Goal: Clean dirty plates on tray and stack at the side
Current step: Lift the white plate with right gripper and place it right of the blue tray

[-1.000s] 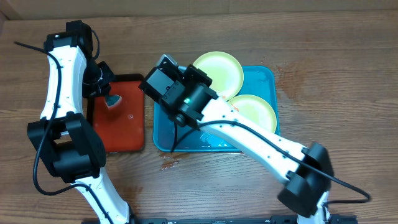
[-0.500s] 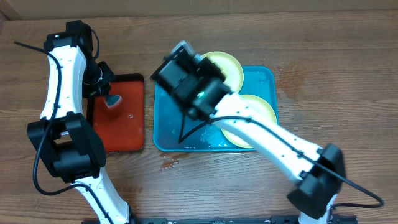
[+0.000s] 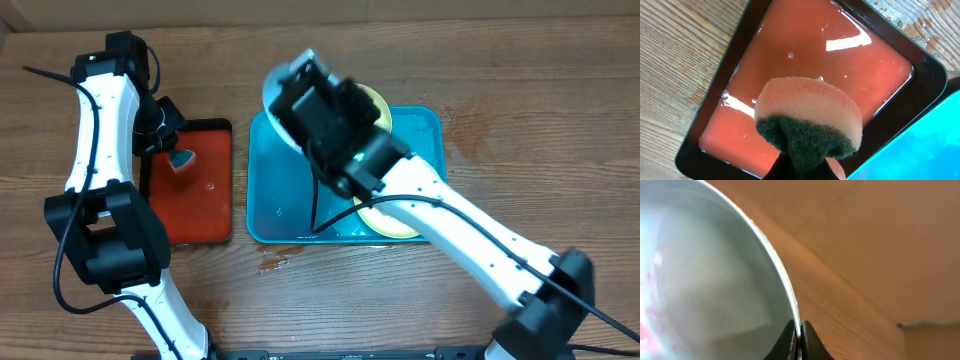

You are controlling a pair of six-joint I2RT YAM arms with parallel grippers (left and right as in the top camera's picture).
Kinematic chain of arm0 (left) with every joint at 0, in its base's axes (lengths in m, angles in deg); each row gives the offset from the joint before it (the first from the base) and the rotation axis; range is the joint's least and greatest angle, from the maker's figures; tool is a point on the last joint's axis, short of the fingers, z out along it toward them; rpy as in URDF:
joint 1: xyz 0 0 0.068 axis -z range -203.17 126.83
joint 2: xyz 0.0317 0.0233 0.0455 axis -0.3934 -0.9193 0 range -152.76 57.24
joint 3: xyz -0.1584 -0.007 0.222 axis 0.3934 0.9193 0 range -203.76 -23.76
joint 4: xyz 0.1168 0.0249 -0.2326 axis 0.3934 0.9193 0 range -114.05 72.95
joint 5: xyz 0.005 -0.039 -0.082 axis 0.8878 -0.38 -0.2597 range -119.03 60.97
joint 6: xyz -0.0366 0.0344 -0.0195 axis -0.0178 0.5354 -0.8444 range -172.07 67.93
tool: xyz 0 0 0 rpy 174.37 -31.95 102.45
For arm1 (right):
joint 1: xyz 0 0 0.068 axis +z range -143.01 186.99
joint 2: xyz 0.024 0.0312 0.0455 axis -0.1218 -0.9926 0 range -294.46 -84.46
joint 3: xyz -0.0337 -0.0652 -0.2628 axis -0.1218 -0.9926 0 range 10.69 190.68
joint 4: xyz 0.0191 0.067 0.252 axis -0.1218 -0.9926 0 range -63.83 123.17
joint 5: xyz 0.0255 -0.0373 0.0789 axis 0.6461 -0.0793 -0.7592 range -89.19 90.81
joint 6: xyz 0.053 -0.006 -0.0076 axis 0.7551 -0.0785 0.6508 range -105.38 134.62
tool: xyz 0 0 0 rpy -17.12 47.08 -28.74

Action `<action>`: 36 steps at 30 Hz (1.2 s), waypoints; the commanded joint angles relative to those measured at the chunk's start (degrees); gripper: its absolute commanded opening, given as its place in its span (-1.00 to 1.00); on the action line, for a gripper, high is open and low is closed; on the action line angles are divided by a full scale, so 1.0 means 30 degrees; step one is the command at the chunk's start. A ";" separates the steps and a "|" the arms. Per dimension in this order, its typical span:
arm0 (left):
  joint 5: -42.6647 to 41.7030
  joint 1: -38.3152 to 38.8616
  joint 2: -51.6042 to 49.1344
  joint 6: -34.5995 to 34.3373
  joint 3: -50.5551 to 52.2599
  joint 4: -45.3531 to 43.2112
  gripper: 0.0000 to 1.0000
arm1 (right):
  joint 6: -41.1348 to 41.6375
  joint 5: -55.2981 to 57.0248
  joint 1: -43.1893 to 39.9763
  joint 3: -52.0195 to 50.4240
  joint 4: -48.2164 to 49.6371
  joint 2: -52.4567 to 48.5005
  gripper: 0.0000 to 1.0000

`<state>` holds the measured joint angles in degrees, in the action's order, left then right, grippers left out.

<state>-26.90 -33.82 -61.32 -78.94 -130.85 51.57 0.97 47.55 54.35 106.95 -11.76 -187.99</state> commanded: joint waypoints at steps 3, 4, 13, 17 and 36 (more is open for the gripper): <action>-0.0095 0.0189 0.0044 -0.0051 -0.0211 -0.0022 -0.91 | -0.3563 0.7890 0.0707 -0.2521 0.2601 -0.0663 -0.92; -0.0095 0.0189 0.0044 -0.0051 -0.0211 -0.0029 -0.92 | -0.3672 0.9435 0.0838 -0.2514 0.3242 -0.0663 -0.92; -0.0087 0.0189 0.0044 0.0029 -0.0211 0.0073 -0.92 | -0.0015 0.1974 -0.0816 -0.1945 0.4153 0.1457 -0.93; -0.0087 0.0189 0.0044 0.0109 -0.0211 0.0051 -0.92 | 0.3147 -1.0426 -0.5144 -0.0729 0.0364 0.2827 -0.93; -0.0087 0.0189 0.0044 0.0109 -0.0211 -0.0080 -0.91 | 0.3636 -2.0779 -2.1930 -0.1231 -0.2754 -0.3679 -0.93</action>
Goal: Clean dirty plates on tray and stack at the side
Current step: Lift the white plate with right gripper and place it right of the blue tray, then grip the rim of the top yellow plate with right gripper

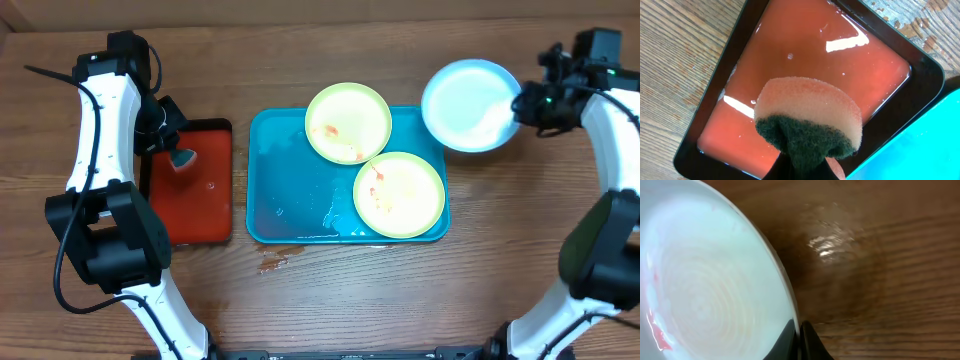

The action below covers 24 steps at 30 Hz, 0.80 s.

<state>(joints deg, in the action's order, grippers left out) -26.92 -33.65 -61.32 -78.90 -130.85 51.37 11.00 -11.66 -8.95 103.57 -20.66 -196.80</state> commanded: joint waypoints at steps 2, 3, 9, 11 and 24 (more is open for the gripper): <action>-0.0080 0.0131 0.0044 0.0095 -0.0211 -0.0015 -0.91 | 0.0160 -0.1020 -0.1399 -0.0102 0.0423 -0.1530 -0.93; -0.0080 0.0131 0.0044 0.0095 -0.0211 -0.0015 -0.91 | 0.0124 -0.1005 -0.1632 -0.0102 0.0517 -0.1865 -0.93; -0.0080 0.0131 0.0044 0.0095 -0.0211 -0.0015 -0.92 | 0.0146 -0.0670 -0.2586 -0.0109 0.1341 -0.2943 -0.93; -0.0080 0.0131 0.0044 0.0095 -0.0211 -0.0022 -0.92 | 0.0146 -0.0262 -0.2754 -0.0102 0.1479 -0.2958 -0.92; -0.0080 0.0131 0.0044 0.0095 -0.0211 -0.0168 -0.91 | -0.1610 -0.5391 -0.1494 0.4728 -0.2900 -0.2149 0.04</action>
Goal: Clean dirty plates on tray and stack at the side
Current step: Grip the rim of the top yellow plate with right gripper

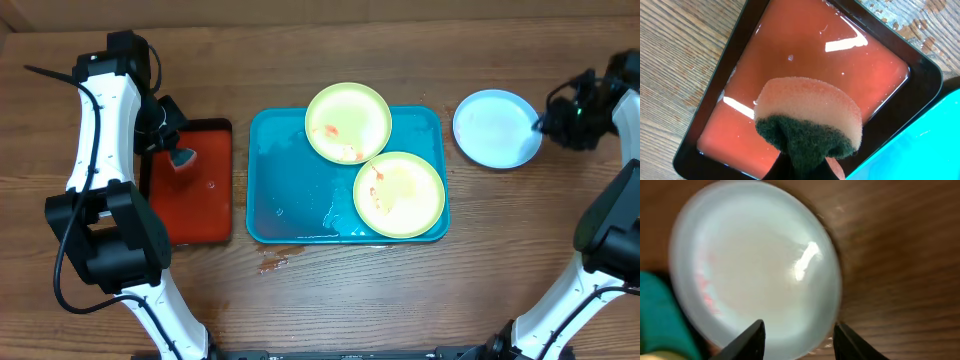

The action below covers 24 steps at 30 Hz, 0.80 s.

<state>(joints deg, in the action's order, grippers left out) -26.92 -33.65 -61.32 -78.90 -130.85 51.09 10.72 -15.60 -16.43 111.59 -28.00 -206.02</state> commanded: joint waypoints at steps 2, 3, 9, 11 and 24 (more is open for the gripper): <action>-0.0080 0.0131 0.0044 0.0087 -0.0211 -0.0080 -0.92 | -0.2674 -0.7162 0.1843 0.2878 -0.0758 0.1071 0.24; -0.0080 0.0131 0.0044 0.0095 -0.0211 -0.0073 -0.92 | -0.2958 -0.8072 0.2368 0.3089 -0.0627 0.1093 0.37; -0.0080 0.0131 0.0044 0.0095 -0.0211 -0.0073 -0.92 | -0.2994 -0.5195 0.6528 0.2674 0.2164 0.0576 0.70; -0.0087 0.0131 0.0044 0.0175 -0.0211 -0.0066 -0.92 | -0.3002 -0.3242 0.7927 0.2237 0.2878 0.0299 0.70; -0.0080 0.0131 0.0044 0.0379 -0.0211 -0.0058 -0.91 | -0.3016 0.4612 1.3078 0.1727 0.5887 -0.2747 0.58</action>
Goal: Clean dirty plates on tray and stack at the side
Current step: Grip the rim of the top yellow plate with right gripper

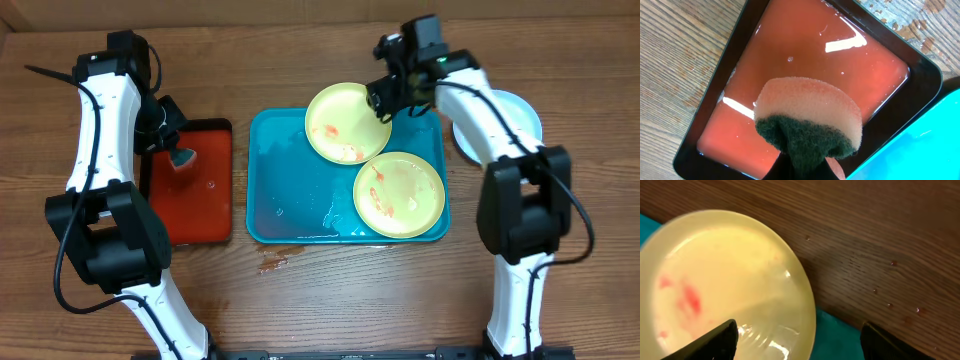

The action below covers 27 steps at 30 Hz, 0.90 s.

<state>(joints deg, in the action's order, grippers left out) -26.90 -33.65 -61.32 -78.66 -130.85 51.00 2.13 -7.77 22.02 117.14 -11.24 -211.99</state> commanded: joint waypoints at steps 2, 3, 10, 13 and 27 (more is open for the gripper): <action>-0.0087 0.0131 0.0044 0.0299 -0.0211 -0.0036 -0.92 | -0.0219 0.1989 0.0466 -0.0124 0.0430 -0.1144 0.54; -0.0087 0.0131 0.0044 0.0299 -0.0211 -0.0044 -0.92 | -0.0219 0.1982 0.0525 -0.0124 0.0466 -0.1253 0.50; -0.0087 0.0131 0.0044 0.0299 -0.0211 -0.0109 -0.91 | -0.0291 0.1989 0.0721 -0.0131 0.0641 -0.1705 -0.03; -0.0087 0.0131 0.0044 0.0291 -0.0211 -0.0109 -0.91 | -0.0270 0.1974 0.0750 -0.0124 0.0590 -0.1705 -0.55; -0.0386 0.0131 0.0044 0.0313 -0.0211 -0.0102 -0.92 | 0.1763 -0.1107 0.1982 0.2659 -0.5093 -0.1639 -0.93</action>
<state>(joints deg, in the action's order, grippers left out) -27.05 -33.65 -61.32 -78.66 -130.85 50.91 6.04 -5.41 26.46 121.60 -24.63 -216.86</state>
